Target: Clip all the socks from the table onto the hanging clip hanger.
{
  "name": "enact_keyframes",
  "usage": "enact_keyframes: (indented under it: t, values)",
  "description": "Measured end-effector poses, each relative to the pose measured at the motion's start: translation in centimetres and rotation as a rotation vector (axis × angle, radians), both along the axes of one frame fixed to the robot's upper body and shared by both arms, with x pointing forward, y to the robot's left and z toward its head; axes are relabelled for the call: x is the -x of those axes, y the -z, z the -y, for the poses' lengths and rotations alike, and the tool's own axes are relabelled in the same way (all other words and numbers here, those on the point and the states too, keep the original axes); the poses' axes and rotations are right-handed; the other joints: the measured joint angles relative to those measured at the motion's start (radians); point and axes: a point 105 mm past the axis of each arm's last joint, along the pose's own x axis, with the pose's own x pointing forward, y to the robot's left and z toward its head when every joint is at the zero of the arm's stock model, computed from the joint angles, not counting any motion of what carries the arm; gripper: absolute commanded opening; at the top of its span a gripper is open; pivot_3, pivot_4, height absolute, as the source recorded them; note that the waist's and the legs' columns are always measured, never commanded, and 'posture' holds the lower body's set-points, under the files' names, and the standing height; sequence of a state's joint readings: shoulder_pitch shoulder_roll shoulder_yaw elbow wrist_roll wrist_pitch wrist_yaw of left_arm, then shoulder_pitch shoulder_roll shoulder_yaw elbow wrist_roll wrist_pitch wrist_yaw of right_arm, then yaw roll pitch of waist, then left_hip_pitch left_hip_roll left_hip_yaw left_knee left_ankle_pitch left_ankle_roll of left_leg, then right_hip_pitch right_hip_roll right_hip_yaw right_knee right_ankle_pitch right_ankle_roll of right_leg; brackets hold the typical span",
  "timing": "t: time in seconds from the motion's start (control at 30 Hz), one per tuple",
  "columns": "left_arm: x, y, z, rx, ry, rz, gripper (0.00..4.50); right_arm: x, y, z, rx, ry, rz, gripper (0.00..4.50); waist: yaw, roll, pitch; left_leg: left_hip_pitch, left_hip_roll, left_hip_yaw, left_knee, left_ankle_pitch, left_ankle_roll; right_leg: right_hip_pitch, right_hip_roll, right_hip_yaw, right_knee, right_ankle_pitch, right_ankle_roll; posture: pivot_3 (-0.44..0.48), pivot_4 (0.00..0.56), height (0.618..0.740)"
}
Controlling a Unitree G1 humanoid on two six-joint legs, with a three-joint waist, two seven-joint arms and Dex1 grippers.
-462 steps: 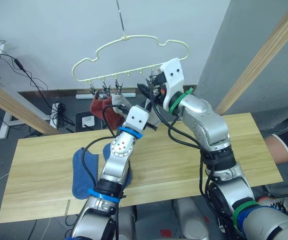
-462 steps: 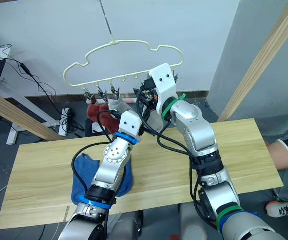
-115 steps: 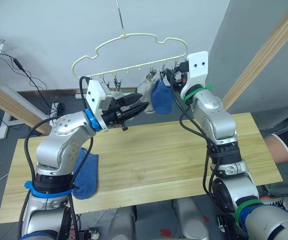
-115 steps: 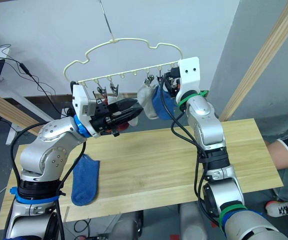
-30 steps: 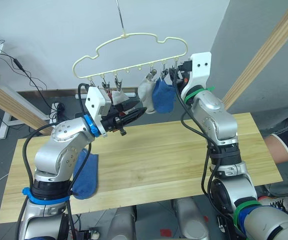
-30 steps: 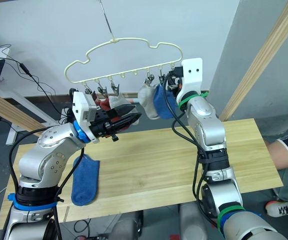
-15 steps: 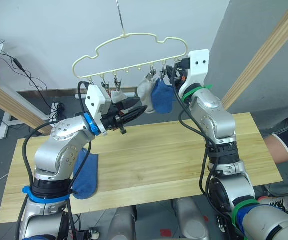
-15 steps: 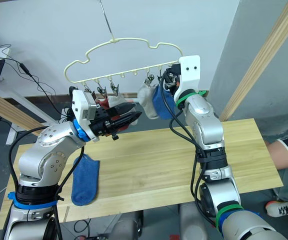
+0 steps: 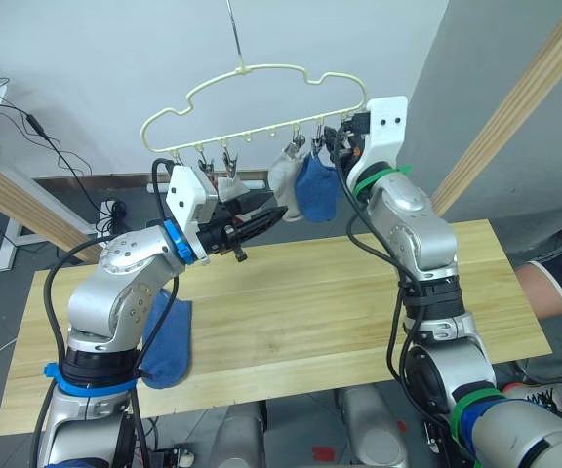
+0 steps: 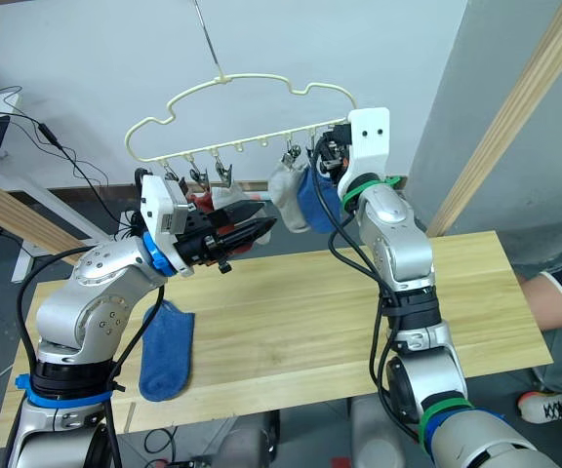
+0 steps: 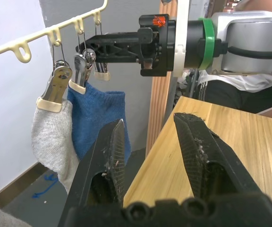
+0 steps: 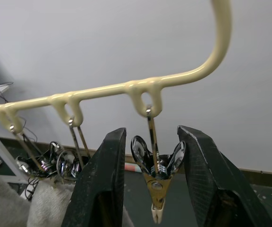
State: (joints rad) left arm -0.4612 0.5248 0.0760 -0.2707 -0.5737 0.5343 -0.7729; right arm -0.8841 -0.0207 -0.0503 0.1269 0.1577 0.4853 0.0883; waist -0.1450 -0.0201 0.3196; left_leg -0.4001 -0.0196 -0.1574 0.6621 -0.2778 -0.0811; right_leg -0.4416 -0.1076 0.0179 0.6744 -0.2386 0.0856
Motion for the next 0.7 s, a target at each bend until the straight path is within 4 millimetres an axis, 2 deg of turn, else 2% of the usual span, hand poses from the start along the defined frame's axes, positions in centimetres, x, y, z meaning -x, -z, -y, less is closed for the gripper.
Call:
enact_keyframes:
  t: [0.7]
  values:
    - [-0.05, 0.05, -0.02, -0.002, -0.003, 0.000, 1.86, 0.08, 0.07, -0.37, -0.022, -0.016, -0.009, 1.76, 0.000, 0.000, 0.000, 0.000, 0.000, 0.000, 0.000, 0.000, 0.000, 0.000, 0.000, 0.000, 0.000, 0.000, 0.000, -0.184, 0.292, 0.740]
